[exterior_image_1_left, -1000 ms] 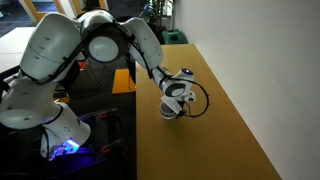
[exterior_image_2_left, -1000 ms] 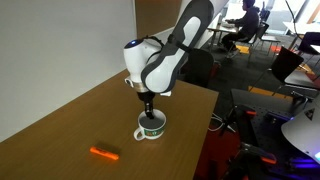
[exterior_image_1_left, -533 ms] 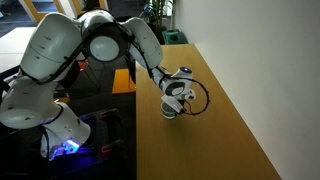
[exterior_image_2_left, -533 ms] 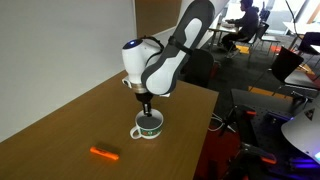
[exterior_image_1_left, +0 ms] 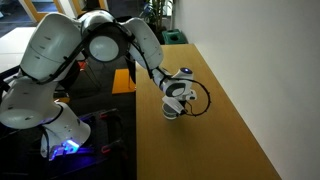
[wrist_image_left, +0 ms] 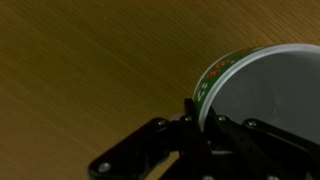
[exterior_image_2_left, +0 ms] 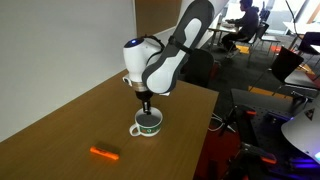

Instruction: Move the cup to the right

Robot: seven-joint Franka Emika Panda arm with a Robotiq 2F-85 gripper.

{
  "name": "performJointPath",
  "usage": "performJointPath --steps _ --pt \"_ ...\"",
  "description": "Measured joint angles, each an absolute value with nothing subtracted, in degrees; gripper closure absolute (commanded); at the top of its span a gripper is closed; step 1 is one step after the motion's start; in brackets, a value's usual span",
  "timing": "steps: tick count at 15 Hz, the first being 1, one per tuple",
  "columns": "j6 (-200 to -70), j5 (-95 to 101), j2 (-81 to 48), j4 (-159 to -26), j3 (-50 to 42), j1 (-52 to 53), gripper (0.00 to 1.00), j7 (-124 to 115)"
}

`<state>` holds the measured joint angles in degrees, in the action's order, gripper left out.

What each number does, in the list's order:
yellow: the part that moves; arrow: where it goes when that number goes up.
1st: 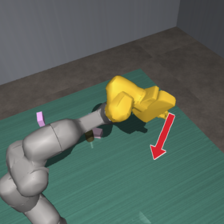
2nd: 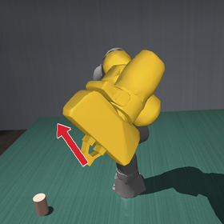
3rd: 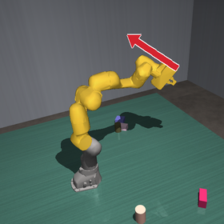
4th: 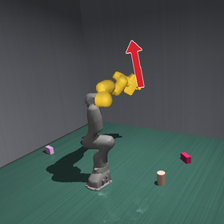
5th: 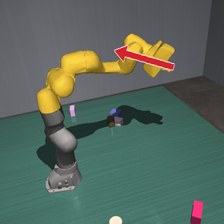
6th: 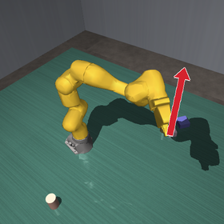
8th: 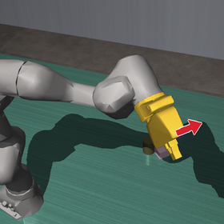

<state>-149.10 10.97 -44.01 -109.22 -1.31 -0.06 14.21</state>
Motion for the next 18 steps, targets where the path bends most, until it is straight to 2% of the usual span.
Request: performJointPath --steps 7,18 --pt "-153.3 10.9 -43.9 -109.3 -3.6 -1.8 0.97 14.1" --pt "-154.5 6.1 -41.3 -109.2 -2.7 -11.0 0.97 14.2"
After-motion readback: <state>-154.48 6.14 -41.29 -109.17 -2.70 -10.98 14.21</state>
